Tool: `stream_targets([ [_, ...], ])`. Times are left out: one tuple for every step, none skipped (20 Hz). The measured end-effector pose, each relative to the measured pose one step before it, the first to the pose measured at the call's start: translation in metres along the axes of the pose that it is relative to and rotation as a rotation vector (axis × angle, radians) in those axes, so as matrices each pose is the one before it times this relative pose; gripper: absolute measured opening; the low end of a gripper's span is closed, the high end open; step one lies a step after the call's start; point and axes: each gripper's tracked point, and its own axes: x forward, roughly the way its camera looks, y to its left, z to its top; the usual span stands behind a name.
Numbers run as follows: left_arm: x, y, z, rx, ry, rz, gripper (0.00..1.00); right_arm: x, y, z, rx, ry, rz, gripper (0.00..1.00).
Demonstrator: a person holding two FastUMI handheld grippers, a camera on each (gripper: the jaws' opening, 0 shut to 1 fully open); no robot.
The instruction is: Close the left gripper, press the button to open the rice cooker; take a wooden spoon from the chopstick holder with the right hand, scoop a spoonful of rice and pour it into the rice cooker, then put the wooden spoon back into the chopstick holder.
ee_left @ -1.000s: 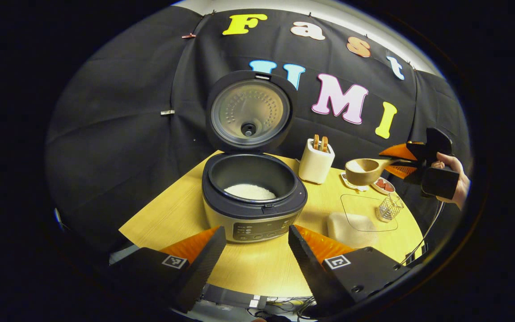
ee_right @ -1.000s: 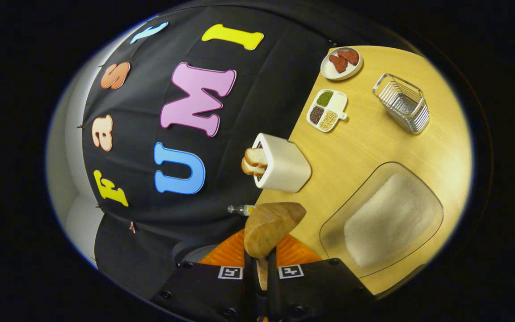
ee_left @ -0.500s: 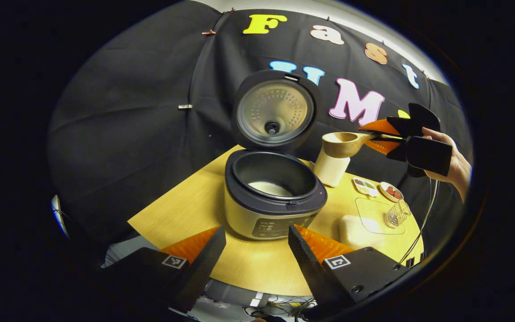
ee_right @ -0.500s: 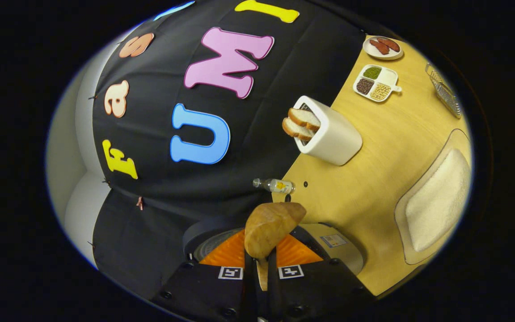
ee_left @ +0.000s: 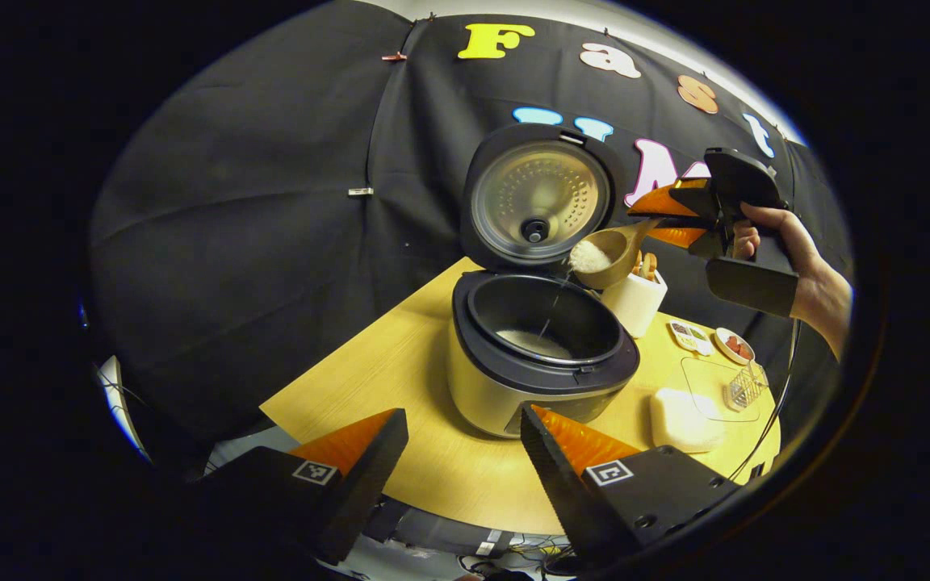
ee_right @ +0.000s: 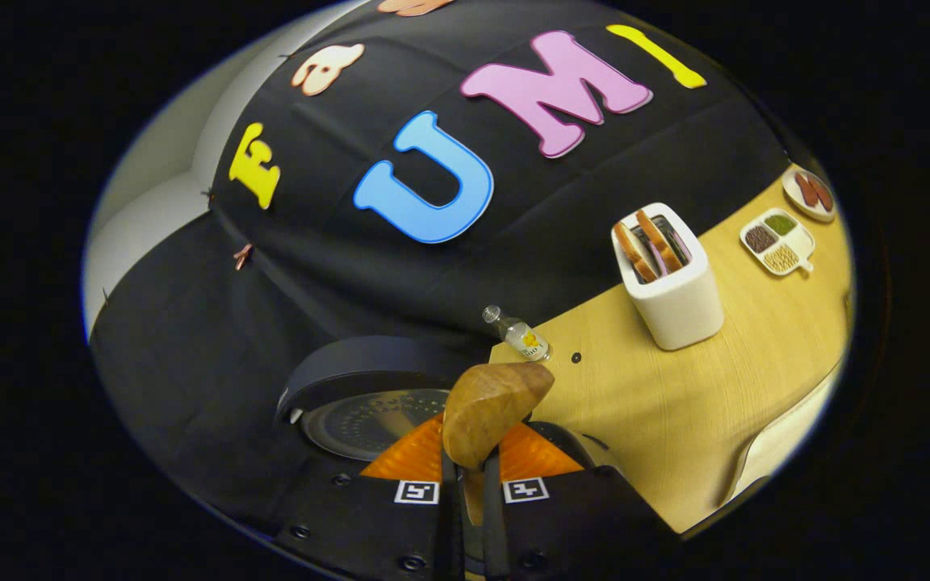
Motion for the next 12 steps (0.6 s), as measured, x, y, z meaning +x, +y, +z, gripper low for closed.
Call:
stream_targets([
  [-0.00077, 0.00232, 0.00031, -0.00471, 0.00253, 0.00266, 0.96, 0.00293, 0.00387, -0.00289, -0.06695, -0.00562, 0.00400, 0.14],
  [-0.00022, 0.00008, 0.00000, -0.00247, 0.00101, 0.00380, 0.93, 0.00139, 0.00359, -0.00236, -0.07150, -0.00944, 0.00317, 0.14],
  [0.00007, 0.00186, -0.00112, -0.00086, 0.00102, 0.00403, 0.96, 0.00222, 0.00207, -0.00252, -0.05515, -0.00518, 0.00366, 0.14],
  [0.00023, 0.00131, -0.00003, -0.00127, 0.00213, 0.00378, 0.96, 0.00253, 0.00483, -0.00543, -0.04450, 0.00025, 0.00799, 0.14],
  [-0.00021, 0.00112, -0.00066, -0.00154, 0.00150, 0.00410, 0.96, 0.00387, 0.00421, -0.00532, -0.03370, 0.00256, 0.00948, 0.14],
  [0.00052, 0.00109, -0.00074, -0.00310, 0.00233, 0.00427, 0.96, 0.00342, 0.00415, -0.00465, -0.02879, 0.00571, 0.00884, 0.14],
  [0.00025, 0.00146, -0.00284, -0.00390, 0.00389, 0.00329, 0.96, 0.00228, 0.00269, -0.00440, -0.03173, 0.00689, 0.00738, 0.14],
  [-0.00058, 0.00125, -0.00067, -0.00350, 0.00289, 0.00384, 0.96, 0.00176, 0.00303, -0.00463, -0.03858, 0.00614, 0.00510, 0.14],
  [0.00021, 0.00144, -0.00192, -0.00169, 0.00196, 0.00510, 0.96, 0.00216, 0.00265, -0.00320, -0.03970, 0.00170, 0.00217, 0.14],
  [-0.00054, 0.00218, -0.00132, -0.00116, 0.00278, 0.00568, 0.96, 0.00112, 0.00291, -0.00315, -0.04332, -0.00590, 0.00602, 0.14],
  [0.00018, 0.00164, -0.00175, -0.00360, 0.00040, 0.00599, 0.96, 0.00062, 0.00338, -0.00244, -0.04679, -0.00664, 0.00654, 0.14],
  [0.00021, 0.00051, -0.00063, -0.00519, -0.00078, 0.00126, 0.96, 0.00283, 0.00457, -0.00178, -0.04893, -0.00770, 0.00943, 0.14],
])
